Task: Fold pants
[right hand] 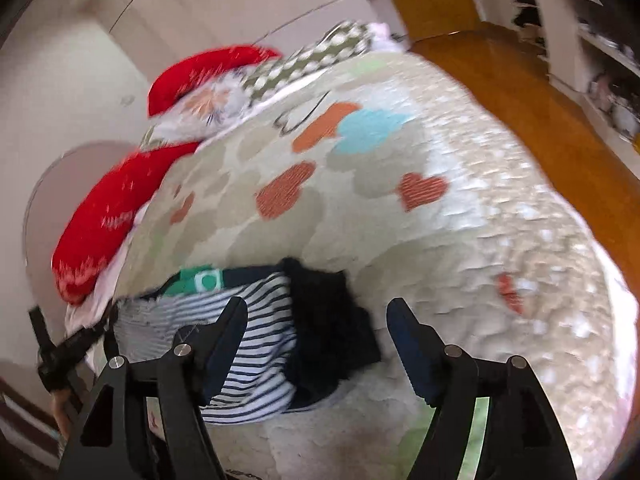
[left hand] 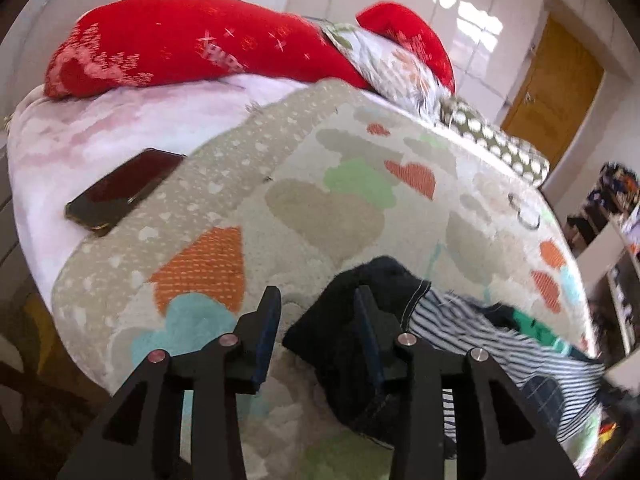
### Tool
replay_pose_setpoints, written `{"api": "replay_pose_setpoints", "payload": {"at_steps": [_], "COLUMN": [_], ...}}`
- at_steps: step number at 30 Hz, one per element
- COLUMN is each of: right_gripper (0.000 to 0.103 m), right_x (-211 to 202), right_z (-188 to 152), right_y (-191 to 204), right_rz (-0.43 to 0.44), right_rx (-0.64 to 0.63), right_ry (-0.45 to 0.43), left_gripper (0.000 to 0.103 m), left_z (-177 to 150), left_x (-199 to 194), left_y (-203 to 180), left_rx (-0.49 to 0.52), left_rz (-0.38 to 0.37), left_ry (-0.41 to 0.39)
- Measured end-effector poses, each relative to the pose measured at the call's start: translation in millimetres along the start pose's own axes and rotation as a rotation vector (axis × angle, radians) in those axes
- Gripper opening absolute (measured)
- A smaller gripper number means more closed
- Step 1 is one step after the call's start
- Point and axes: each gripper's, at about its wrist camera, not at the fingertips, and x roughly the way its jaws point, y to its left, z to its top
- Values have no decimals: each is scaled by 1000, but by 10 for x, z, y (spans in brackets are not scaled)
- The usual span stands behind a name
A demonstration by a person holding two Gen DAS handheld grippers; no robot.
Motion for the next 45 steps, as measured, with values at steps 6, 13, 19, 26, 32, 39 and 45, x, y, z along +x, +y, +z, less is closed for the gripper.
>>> {"api": "replay_pose_setpoints", "payload": {"at_steps": [6, 13, 19, 26, 32, 39, 45], "right_gripper": [33, 20, 19, 38, 59, 59, 59], "right_x": [430, 273, 277, 421, -57, -400, 42], "right_z": [-69, 193, 324, 324, 395, 301, 123], "right_y": [196, 142, -72, -280, -355, 18, 74], "right_rz": [-92, -32, -104, -132, -186, -11, -14], "right_rx": [-115, -45, -1, 35, 82, 26, 18], "right_ry": [104, 40, -13, 15, -109, -176, -54], "left_gripper": [37, 37, 38, 43, 44, 55, 64], "left_z": [37, 29, -19, -261, -292, -293, -384], "left_x": [-192, -217, -127, 345, 557, 181, -115], "left_y": [30, -173, -674, -1180, -1008, -997, -1168], "left_rx": [-29, 1, 129, 306, 218, 153, 221], "left_rz": [-20, -41, -93, -36, -46, -96, -76], "left_ry": [-36, -36, -2, 80, 180, 155, 88]}}
